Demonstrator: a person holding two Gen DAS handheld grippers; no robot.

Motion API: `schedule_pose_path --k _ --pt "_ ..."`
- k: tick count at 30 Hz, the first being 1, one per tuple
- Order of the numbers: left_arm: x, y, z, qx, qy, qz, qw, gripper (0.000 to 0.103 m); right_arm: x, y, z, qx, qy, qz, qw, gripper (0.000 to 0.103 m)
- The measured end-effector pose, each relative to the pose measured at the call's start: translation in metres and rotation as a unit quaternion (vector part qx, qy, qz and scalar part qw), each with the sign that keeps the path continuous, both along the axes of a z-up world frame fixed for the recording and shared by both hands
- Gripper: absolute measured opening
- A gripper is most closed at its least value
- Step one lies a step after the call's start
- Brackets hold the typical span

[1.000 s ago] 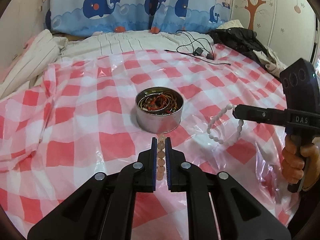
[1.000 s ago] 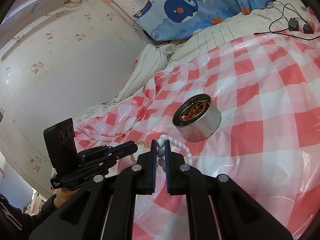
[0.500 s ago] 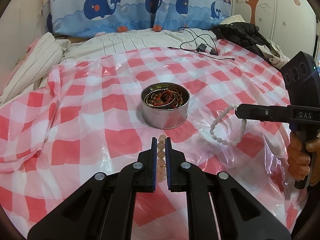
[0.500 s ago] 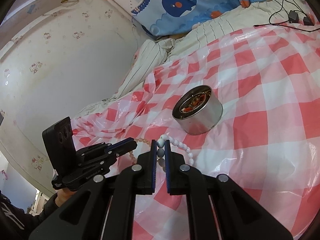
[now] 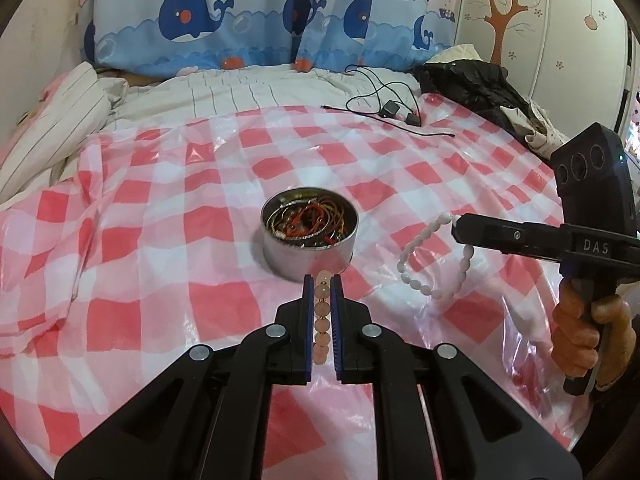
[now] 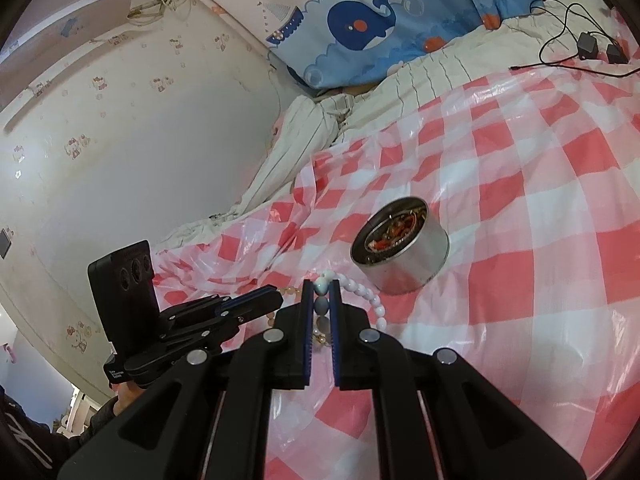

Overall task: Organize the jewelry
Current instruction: 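Carry the peach bracelet with the left tool while the right tool carries the pearl bracelet to the tin, then open both tools over the tin to drop both bracelets in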

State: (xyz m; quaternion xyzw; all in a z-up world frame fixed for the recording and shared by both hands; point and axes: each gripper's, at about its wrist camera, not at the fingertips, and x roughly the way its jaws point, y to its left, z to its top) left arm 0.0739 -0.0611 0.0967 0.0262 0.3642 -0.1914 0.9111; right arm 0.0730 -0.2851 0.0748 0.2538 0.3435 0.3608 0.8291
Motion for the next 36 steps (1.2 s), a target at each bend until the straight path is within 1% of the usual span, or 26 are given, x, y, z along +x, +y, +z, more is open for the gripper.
schedule_pose_path --k 6,11,15,17,18,19,20,22,23,25,28,31,32,33,34,36 --pt "0.027 -0.013 0.017 -0.016 -0.013 -0.01 0.9997 0.007 0.009 -0.007 0.008 0.011 -0.007 -0.011 1.0 0.008" --pt "0.059 -0.025 0.033 -0.043 -0.026 -0.016 0.9986 0.007 0.01 -0.013 0.009 0.013 -0.005 -0.022 1.0 0.008" --pt "0.078 -0.028 0.033 -0.065 -0.024 -0.015 0.9975 0.007 0.017 -0.017 0.012 0.014 -0.006 -0.027 1.0 0.008" --pt "0.089 -0.028 0.027 -0.084 -0.017 -0.013 0.9962 0.007 0.022 -0.021 0.014 0.017 -0.008 -0.032 0.999 0.008" --pt "0.098 -0.027 0.018 -0.084 -0.007 -0.006 0.9964 0.007 0.024 -0.022 0.015 0.017 -0.009 -0.033 0.999 0.008" --pt "0.108 -0.028 0.007 -0.067 0.006 0.005 0.9977 0.007 0.028 -0.022 0.015 0.017 -0.008 -0.036 0.999 0.008" --pt "0.119 -0.028 -0.006 -0.039 0.025 0.021 0.9987 0.007 0.031 -0.022 0.015 0.017 -0.006 -0.037 0.999 0.008" --pt "0.132 -0.025 -0.028 -0.001 0.054 0.049 0.9973 0.007 0.037 -0.02 0.013 0.018 -0.002 -0.037 0.999 0.008" --pt "0.132 -0.023 -0.032 0.002 0.059 0.052 0.9969 0.007 0.041 -0.018 0.012 0.017 0.001 -0.035 0.999 0.008" --pt "0.125 -0.016 -0.032 0.002 0.051 0.055 0.9972 0.008 0.051 -0.01 0.012 0.015 0.004 -0.03 0.999 0.008" --pt "0.116 -0.002 -0.028 -0.002 0.044 0.062 0.9971 0.012 0.064 0.002 0.014 0.021 0.005 -0.019 1.0 0.008" --pt "0.106 0.011 -0.024 -0.009 0.039 0.067 0.9969 0.022 0.081 0.015 0.014 0.045 0.01 -0.012 0.999 0.008" --pt "0.102 0.016 -0.023 -0.014 0.039 0.07 0.9967 0.025 0.089 0.018 0.01 0.067 0.02 -0.009 0.998 0.009" --pt "0.099 0.02 -0.022 -0.017 0.038 0.071 0.9966 0.026 0.096 0.021 0.004 0.078 0.031 -0.011 0.996 0.009" --pt "0.095 0.022 -0.022 -0.017 0.038 0.071 0.9966 0.029 0.103 0.023 -0.003 0.074 0.045 -0.02 0.996 0.009" --pt "0.086 0.026 -0.023 -0.007 0.037 0.072 0.9967 0.034 0.116 0.03 -0.024 0.007 0.083 -0.055 0.995 0.009"
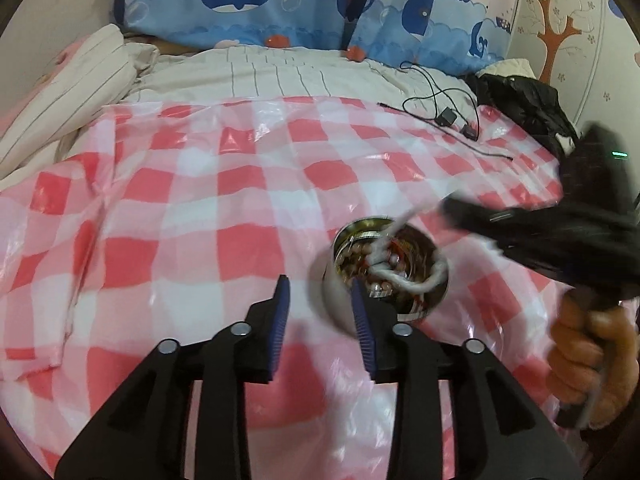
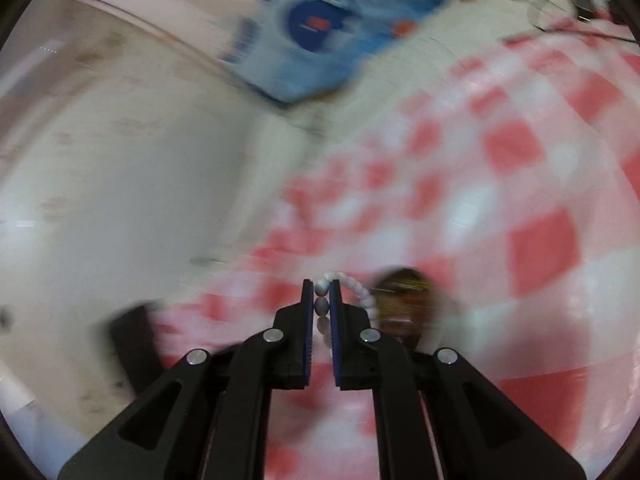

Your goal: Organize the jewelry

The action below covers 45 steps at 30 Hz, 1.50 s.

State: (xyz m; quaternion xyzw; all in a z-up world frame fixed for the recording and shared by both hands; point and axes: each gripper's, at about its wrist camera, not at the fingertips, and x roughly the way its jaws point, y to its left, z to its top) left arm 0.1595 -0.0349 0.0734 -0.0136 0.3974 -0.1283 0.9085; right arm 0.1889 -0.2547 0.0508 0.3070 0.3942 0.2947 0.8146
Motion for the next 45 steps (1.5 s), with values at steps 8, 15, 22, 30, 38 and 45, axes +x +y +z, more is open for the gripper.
schedule_pose_path --k 8,15,22,30,38,45 --pt "-0.032 -0.01 -0.001 0.049 -0.012 0.024 0.9985 0.076 -0.04 0.0 0.008 -0.143 -0.035 -0.034 0.988 0.031" --pt "-0.077 -0.024 -0.001 0.086 -0.025 0.036 0.9953 0.095 -0.102 0.001 0.019 -0.224 -0.065 -0.037 0.972 0.053" --pt "-0.125 -0.021 -0.012 0.079 0.0 0.043 0.996 0.095 -0.158 -0.002 0.0 -0.259 -0.005 -0.058 0.964 0.055" --pt "-0.163 -0.01 -0.039 0.034 0.04 0.051 0.9973 0.095 -0.201 -0.008 -0.02 -0.297 0.025 -0.075 0.951 0.058" --pt "-0.172 -0.01 -0.053 0.039 0.036 0.055 0.9971 0.095 -0.21 0.008 -0.039 -0.337 -0.005 -0.06 0.939 0.076" --pt "-0.175 -0.011 -0.056 0.047 0.03 0.061 0.9966 0.096 -0.209 0.011 -0.04 -0.338 -0.009 -0.052 0.94 0.084"
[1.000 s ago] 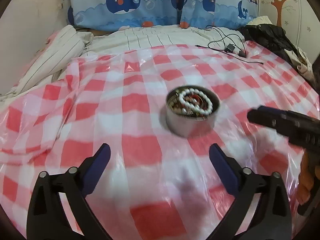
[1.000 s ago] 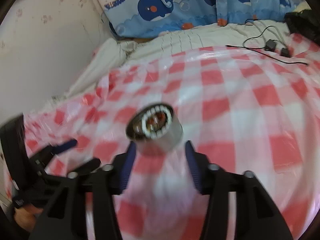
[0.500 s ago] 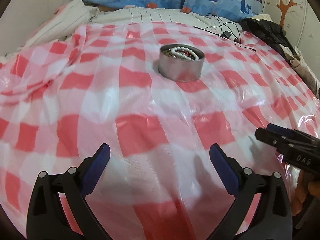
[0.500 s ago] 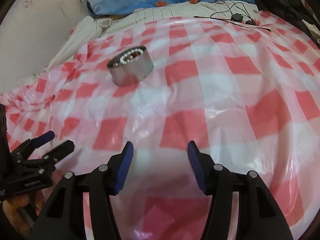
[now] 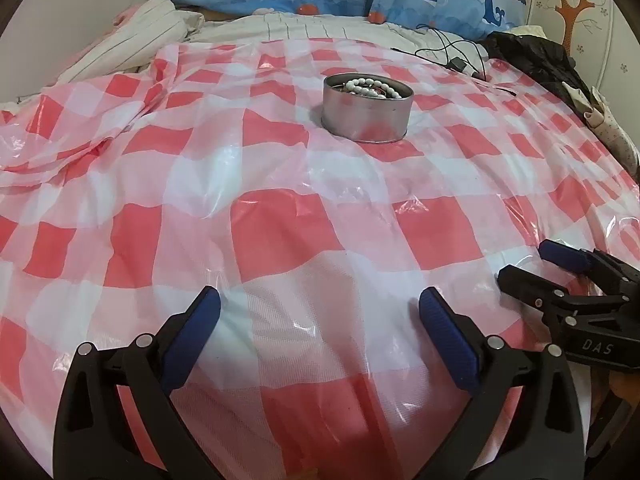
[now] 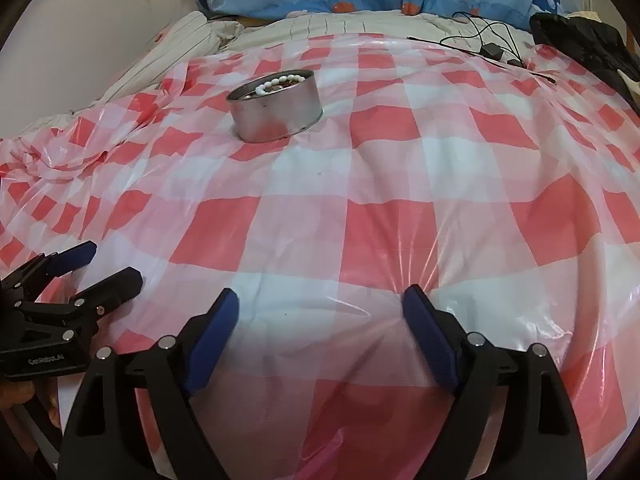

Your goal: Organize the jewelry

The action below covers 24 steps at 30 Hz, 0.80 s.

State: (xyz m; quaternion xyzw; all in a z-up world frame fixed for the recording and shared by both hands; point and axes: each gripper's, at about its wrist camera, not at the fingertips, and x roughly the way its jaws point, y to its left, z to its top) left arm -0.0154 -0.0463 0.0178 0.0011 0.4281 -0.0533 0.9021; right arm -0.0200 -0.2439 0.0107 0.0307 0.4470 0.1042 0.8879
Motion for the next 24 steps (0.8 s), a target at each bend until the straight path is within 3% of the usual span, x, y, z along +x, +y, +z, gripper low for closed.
schedule_pose_path --k 7,24 --pt "-0.0021 0.0018 -0.0012 0.0 -0.003 0.006 1.0 0.096 -0.0019 0.0051 -0.0002 -0.008 0.0 0.01 1.0 0.096" --pt "-0.0004 0.0046 -0.0059 -0.006 0.004 0.006 1.0 0.096 0.0005 0.0094 -0.0031 -0.025 0.008 0.013 1.0 0.096"
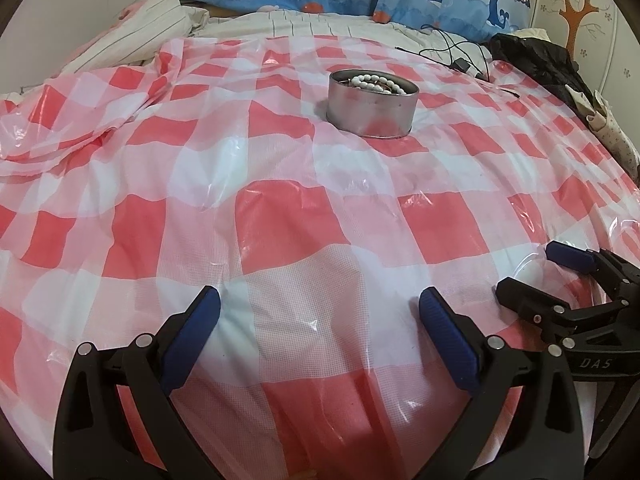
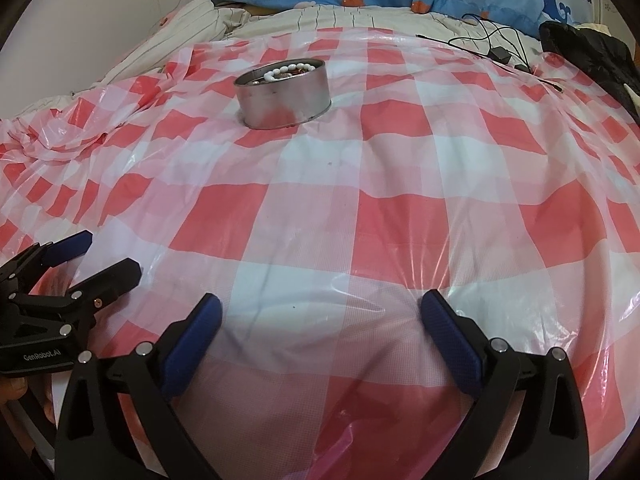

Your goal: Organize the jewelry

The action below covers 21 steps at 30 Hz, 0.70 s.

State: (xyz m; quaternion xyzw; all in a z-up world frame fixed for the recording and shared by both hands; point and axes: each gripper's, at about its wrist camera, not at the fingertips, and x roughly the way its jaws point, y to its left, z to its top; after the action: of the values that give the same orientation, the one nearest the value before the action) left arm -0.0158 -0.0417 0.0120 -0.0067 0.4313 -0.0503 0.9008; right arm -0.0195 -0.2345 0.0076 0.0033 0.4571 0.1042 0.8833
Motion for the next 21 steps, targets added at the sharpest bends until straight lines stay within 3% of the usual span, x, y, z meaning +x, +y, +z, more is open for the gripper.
schedule_pose_path --k 21 --pt "0.0006 -0.0002 -0.0009 -0.001 0.002 0.0 1.0 0.096 0.0001 0.0007 0.0001 0.0 0.0 0.0 1.0 0.096"
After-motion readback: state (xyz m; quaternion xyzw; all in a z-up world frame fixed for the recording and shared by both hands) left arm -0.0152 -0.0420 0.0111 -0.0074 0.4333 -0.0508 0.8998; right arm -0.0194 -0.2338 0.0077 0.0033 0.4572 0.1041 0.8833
